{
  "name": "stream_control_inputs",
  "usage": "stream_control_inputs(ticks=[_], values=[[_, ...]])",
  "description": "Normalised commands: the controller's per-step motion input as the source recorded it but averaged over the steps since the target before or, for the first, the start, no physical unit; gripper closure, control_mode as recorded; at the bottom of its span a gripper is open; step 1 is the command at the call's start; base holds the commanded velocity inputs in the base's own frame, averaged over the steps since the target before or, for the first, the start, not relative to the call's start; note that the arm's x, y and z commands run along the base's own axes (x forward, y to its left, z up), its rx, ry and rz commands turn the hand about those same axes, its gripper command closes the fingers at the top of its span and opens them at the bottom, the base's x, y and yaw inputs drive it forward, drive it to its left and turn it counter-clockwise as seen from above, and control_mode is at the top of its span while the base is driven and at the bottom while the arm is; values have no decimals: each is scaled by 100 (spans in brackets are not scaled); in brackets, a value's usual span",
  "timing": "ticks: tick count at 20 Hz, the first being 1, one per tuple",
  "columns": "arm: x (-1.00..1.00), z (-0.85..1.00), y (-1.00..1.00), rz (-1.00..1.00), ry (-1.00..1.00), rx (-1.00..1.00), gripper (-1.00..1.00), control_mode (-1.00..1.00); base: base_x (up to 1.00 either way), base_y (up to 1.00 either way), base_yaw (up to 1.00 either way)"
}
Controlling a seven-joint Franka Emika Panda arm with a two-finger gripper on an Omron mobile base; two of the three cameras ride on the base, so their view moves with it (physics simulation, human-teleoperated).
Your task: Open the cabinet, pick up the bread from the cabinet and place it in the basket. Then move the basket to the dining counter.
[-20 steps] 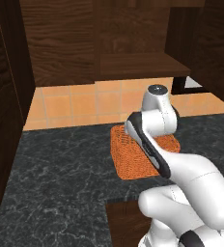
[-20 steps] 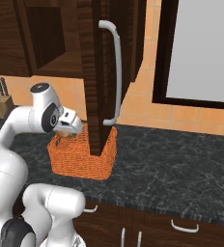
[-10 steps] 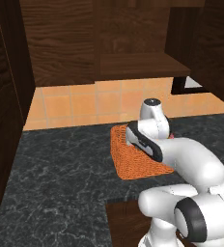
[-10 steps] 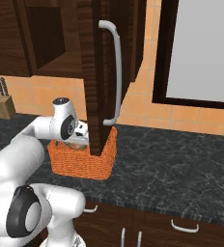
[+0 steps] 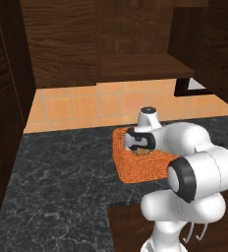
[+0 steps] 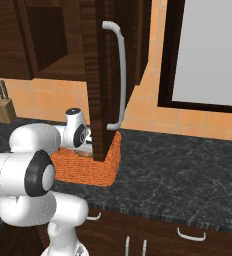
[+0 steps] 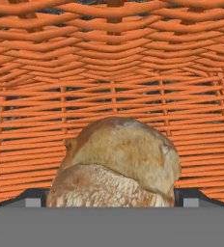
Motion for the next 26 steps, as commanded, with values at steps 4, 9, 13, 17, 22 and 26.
stream_control_inputs(ticks=[4, 9, 13, 17, 22, 26], values=[[40, -10, 0, 0, 1, 0, -100, -100, 0, 0, 0], [-2, 8, 0, 0, 1, 0, -100, -100, 0, 0, 0], [0, 3, 0, 0, 0, 0, -100, -100, 0, 0, 0], [-1, 1, 0, 0, -1, 0, -100, -100, 0, 0, 0], [60, -77, -2, 7, -2, 0, -100, -100, 0, 0, 0], [39, 2, 0, 1, -46, 1, -100, -100, 0, 0, 0]])
